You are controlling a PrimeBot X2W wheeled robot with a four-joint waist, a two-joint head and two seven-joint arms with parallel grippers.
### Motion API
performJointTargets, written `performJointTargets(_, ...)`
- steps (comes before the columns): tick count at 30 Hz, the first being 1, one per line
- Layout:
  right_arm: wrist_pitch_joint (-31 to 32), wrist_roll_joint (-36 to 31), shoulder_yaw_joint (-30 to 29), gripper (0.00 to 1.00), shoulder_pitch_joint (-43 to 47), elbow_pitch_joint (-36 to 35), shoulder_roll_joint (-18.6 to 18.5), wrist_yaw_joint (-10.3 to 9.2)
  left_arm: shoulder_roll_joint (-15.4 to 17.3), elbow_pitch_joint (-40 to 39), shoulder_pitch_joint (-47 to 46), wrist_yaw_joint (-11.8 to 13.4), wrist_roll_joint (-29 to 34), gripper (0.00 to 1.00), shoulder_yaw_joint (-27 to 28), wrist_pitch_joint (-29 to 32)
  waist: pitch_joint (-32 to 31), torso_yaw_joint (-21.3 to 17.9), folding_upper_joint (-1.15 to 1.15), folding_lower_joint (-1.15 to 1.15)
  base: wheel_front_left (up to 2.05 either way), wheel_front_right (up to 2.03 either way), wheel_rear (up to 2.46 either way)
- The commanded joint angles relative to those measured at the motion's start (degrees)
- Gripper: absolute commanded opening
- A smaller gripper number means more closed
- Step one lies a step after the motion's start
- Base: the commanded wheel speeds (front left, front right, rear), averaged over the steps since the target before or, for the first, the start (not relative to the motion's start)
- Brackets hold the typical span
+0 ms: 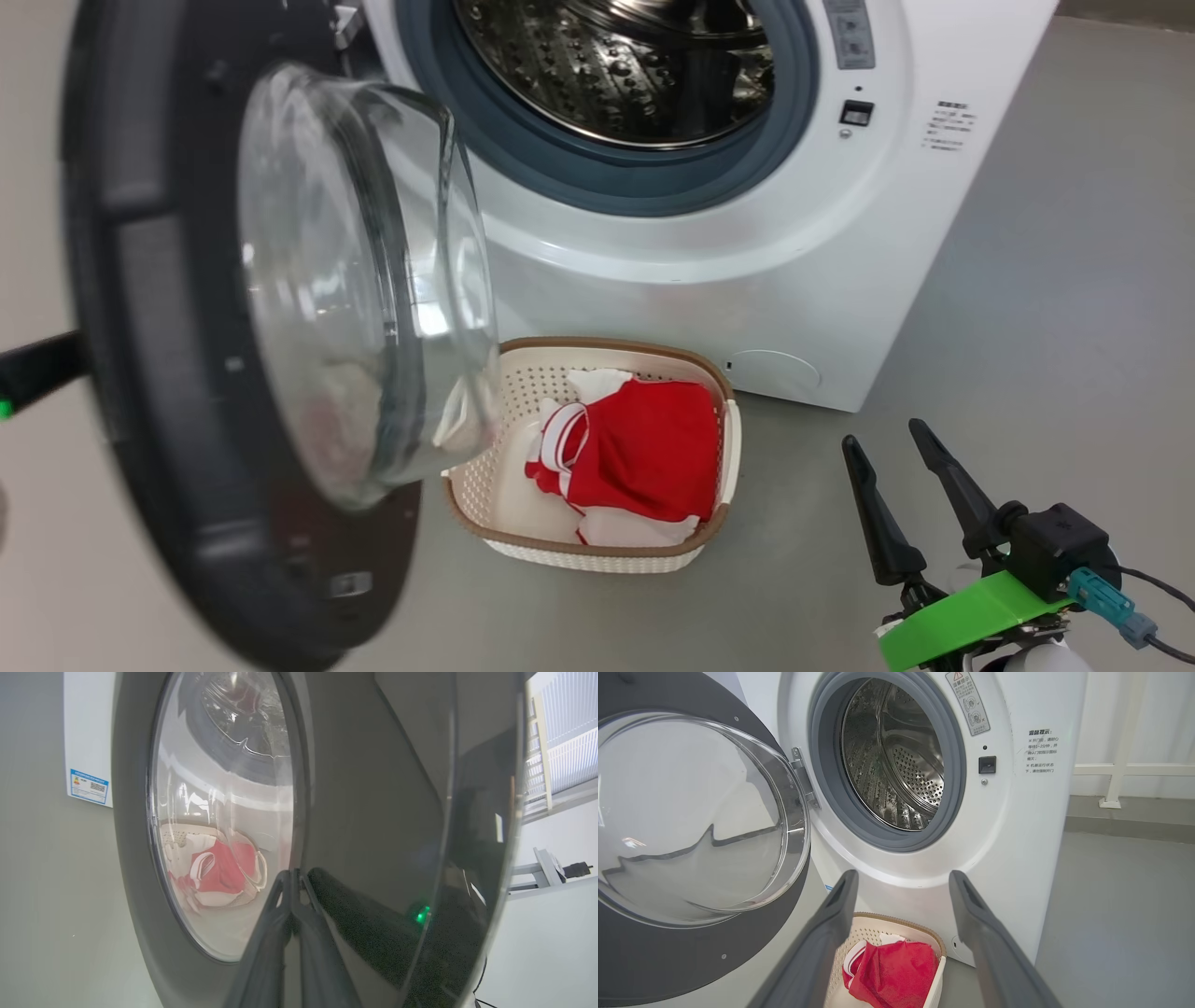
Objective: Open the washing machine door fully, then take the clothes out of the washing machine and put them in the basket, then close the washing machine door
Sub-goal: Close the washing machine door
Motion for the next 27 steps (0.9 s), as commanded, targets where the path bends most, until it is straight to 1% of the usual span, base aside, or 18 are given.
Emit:
performJointTargets(1, -0.3, -0.1, 1.5, 1.0, 0.3, -1.6, 0.1, 0.09, 1.1, -4.3, -1.4, -0.2, -0.1, 0.0, 2.1, -0.1, 0.0, -1.0, 0.0, 0.0, 0.0, 0.0, 0.0)
performJointTargets(4, -0.3, -0.1, 1.5, 1.0, 0.1, -1.7, 0.3, 0.09, -1.3, -7.7, -1.7, -0.2, 0.6, 0.0, 1.1, -0.7, 0.0, -2.3, 0.0, 0.0, 0.0, 0.0, 0.0)
performJointTargets(9, -0.3, -0.1, 1.2, 1.0, 0.3, -1.8, 0.9, 0.09, -5.3, -10.7, -3.4, -0.2, 1.9, 0.0, -0.9, -1.9, 0.5, -4.7, 0.0, 0.0, 0.0, 0.0, 0.0)
performJointTargets(12, -0.3, -0.3, 1.1, 1.0, 0.1, -2.1, 1.2, 0.09, -7.3, -11.4, -4.7, -0.2, 3.4, 0.0, -2.3, -3.2, 1.3, -6.3, 0.0, 0.0, 0.0, 0.0, 0.0)
performJointTargets(16, -0.3, -0.6, 0.8, 1.0, -0.4, -2.5, 1.6, 0.09, -9.3, -10.3, -7.0, -0.2, 5.0, 0.0, -3.8, -5.5, 2.6, -8.6, 0.0, 0.0, 0.0, 0.0, 0.0)
performJointTargets(20, -0.3, -0.8, 0.6, 1.0, -1.0, -2.8, 2.0, 0.09, -10.5, -9.2, -9.7, -0.2, 5.5, 0.0, -4.6, -7.3, 4.2, -10.8, 0.0, 0.0, 0.0, 0.0, 0.0)
performJointTargets(21, -0.3, -0.8, 0.6, 1.0, -1.0, -2.8, 2.0, 0.09, -10.5, -9.2, -9.7, -0.2, 5.5, 0.0, -4.6, -7.3, 4.2, -10.8, 0.0, 0.0, 0.0, 0.0, 0.0)
performJointTargets(27, -0.3, -1.0, 0.5, 1.0, -2.4, -3.3, 2.6, 0.09, -10.6, -8.3, -13.1, -0.2, 6.5, 0.0, -5.1, -10.8, 7.2, -14.0, 0.0, 0.0, 0.0, 0.0, 0.0)
